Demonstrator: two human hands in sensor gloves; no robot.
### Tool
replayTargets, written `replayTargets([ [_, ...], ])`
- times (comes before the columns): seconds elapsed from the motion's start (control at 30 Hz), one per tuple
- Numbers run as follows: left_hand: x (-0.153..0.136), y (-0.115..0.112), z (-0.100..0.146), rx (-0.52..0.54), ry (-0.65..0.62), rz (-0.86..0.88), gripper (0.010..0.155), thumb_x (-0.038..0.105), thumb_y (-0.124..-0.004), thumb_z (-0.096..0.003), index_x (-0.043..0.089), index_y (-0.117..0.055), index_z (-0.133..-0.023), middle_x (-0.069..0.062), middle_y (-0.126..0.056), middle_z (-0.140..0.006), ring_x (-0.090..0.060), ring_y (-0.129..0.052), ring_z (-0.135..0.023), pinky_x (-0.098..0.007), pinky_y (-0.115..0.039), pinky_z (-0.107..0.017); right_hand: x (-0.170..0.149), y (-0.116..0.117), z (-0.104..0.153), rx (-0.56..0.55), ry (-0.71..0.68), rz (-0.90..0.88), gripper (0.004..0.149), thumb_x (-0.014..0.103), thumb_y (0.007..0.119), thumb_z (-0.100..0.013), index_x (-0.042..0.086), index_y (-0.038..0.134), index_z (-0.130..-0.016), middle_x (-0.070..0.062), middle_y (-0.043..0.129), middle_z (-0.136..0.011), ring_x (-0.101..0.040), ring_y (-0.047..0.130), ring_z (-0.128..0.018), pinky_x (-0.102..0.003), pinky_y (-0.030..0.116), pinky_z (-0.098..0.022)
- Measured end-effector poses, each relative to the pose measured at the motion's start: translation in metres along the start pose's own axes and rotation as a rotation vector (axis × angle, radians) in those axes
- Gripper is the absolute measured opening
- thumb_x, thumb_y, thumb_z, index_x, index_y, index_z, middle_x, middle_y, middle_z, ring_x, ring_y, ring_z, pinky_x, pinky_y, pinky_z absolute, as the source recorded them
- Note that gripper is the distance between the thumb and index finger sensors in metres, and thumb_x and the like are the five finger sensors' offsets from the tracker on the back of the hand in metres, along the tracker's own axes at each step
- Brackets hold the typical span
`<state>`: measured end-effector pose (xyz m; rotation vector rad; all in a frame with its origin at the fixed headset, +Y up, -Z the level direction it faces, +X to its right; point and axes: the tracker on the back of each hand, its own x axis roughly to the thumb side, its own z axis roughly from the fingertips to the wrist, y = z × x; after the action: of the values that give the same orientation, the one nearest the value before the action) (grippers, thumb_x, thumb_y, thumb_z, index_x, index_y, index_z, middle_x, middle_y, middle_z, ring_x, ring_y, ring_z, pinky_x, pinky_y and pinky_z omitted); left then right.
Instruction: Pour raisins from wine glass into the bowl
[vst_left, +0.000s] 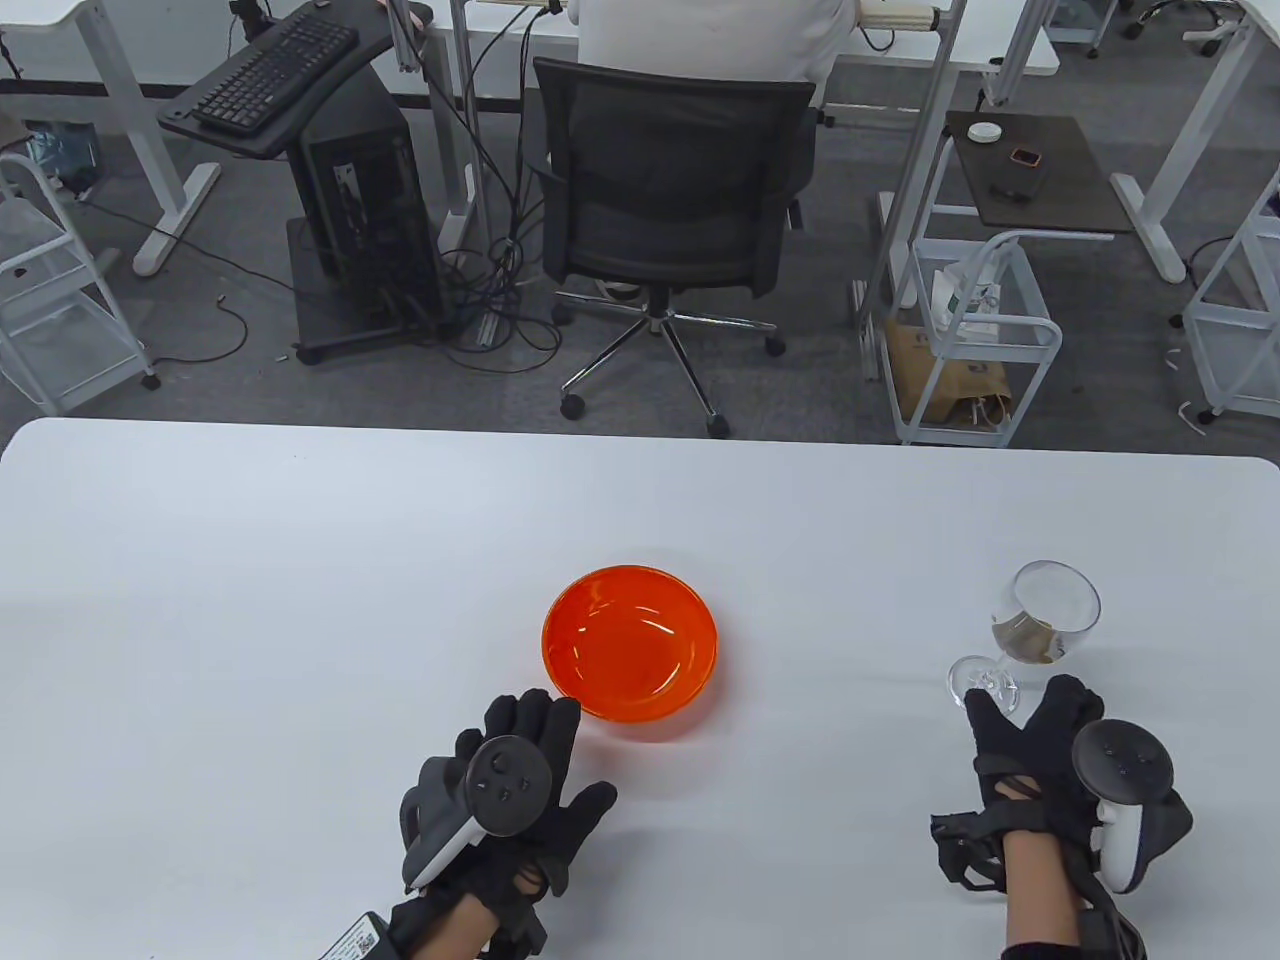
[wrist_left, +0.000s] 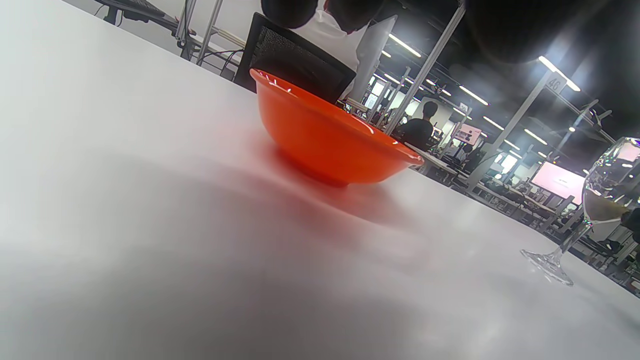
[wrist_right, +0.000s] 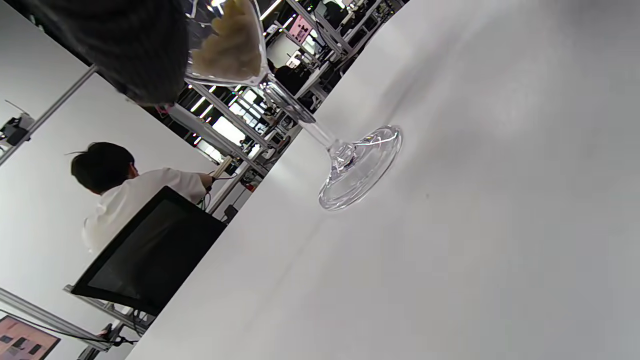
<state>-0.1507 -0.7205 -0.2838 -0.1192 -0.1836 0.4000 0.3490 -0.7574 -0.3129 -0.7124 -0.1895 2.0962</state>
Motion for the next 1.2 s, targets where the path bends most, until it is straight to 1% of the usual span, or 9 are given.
replayTargets([
  [0.17, 0.0, 0.001, 0.0, 0.01, 0.004, -0.005, 0.088, 0.066, -0.071, -0.0412, 0.028, -0.035, -0.112, -0.013, -0.034, -0.123, -0.041, -0.026, -0.111, -0.064, -0.023, -0.075, 0.002, 0.001, -0.02, 0.005, 0.042, -0.064, 0.097, 0.053, 0.083, -0.051, 0.009, 0.018, -0.108, -0.026, 0.01, -0.115, -0.06, 0.004, -0.099, -0.072, 0.01, -0.07],
  [0.3, 0.0, 0.002, -0.002, 0.004, 0.006, 0.002, 0.088, 0.066, -0.071, -0.0414, 0.028, -0.035, -0.112, -0.013, -0.034, -0.123, -0.041, -0.025, -0.111, -0.064, -0.023, -0.075, 0.008, 0.008, -0.031, 0.06, 0.068, -0.188, 0.098, 0.053, 0.084, -0.051, 0.01, 0.017, -0.107, -0.024, 0.011, -0.116, -0.06, 0.004, -0.1, -0.072, 0.009, -0.071],
  [0.63, -0.003, 0.003, -0.004, 0.008, 0.022, -0.005, 0.089, 0.066, -0.071, -0.0413, 0.027, -0.033, -0.112, -0.013, -0.034, -0.123, -0.041, -0.026, -0.111, -0.064, -0.023, -0.075, -0.001, 0.021, -0.05, 0.047, 0.125, -0.254, 0.094, 0.05, 0.087, -0.051, 0.012, 0.023, -0.108, -0.022, 0.018, -0.117, -0.06, 0.008, -0.101, -0.072, 0.013, -0.071],
  [0.73, -0.005, 0.003, -0.005, 0.001, 0.028, -0.009, 0.089, 0.066, -0.071, -0.0413, 0.027, -0.034, -0.112, -0.013, -0.034, -0.123, -0.041, -0.026, -0.111, -0.064, -0.023, -0.075, -0.004, 0.023, -0.053, 0.037, 0.13, -0.242, 0.087, 0.046, 0.087, -0.052, 0.013, 0.031, -0.109, -0.02, 0.024, -0.118, -0.06, 0.012, -0.102, -0.072, 0.015, -0.071],
  [0.87, -0.007, 0.001, -0.008, -0.017, 0.034, -0.011, 0.088, 0.066, -0.071, -0.0412, 0.027, -0.035, -0.112, -0.013, -0.034, -0.123, -0.041, -0.026, -0.111, -0.064, -0.023, -0.075, -0.006, 0.021, -0.058, 0.001, 0.134, -0.214, 0.056, 0.036, 0.084, -0.054, 0.018, 0.062, -0.102, -0.014, 0.039, -0.119, -0.055, 0.023, -0.105, -0.069, 0.02, -0.073],
  [0.93, -0.008, 0.001, -0.009, -0.022, 0.039, -0.012, 0.088, 0.066, -0.071, -0.0411, 0.027, -0.036, -0.111, -0.013, -0.034, -0.123, -0.041, -0.026, -0.111, -0.064, -0.024, -0.075, -0.007, 0.021, -0.059, 0.001, 0.127, -0.212, 0.047, 0.034, 0.083, -0.054, 0.02, 0.07, -0.098, -0.012, 0.046, -0.118, -0.054, 0.029, -0.106, -0.069, 0.022, -0.074],
  [1.03, -0.01, 0.001, -0.01, -0.029, 0.045, -0.011, 0.087, 0.066, -0.071, -0.0413, 0.028, -0.037, -0.112, -0.013, -0.035, -0.123, -0.041, -0.026, -0.111, -0.064, -0.024, -0.075, -0.007, 0.019, -0.058, -0.003, 0.131, -0.215, 0.044, 0.03, 0.085, -0.054, 0.022, 0.074, -0.095, -0.011, 0.058, -0.115, -0.053, 0.041, -0.106, -0.067, 0.027, -0.075],
  [1.1, -0.01, 0.0, -0.011, -0.037, 0.045, -0.008, 0.085, 0.066, -0.071, -0.0413, 0.029, -0.04, -0.112, -0.013, -0.035, -0.123, -0.041, -0.027, -0.111, -0.064, -0.025, -0.075, -0.007, 0.017, -0.057, -0.014, 0.129, -0.209, 0.043, 0.028, 0.086, -0.053, 0.022, 0.076, -0.095, -0.013, 0.067, -0.11, -0.051, 0.058, -0.102, -0.062, 0.042, -0.076],
  [1.2, -0.01, -0.001, -0.011, -0.045, 0.031, 0.001, 0.083, 0.065, -0.071, -0.0412, 0.03, -0.044, -0.111, -0.013, -0.037, -0.123, -0.041, -0.028, -0.111, -0.064, -0.026, -0.075, -0.008, 0.014, -0.055, -0.019, 0.112, -0.21, 0.042, 0.024, 0.087, -0.052, 0.02, 0.078, -0.093, -0.015, 0.071, -0.108, -0.053, 0.063, -0.099, -0.063, 0.05, -0.074],
])
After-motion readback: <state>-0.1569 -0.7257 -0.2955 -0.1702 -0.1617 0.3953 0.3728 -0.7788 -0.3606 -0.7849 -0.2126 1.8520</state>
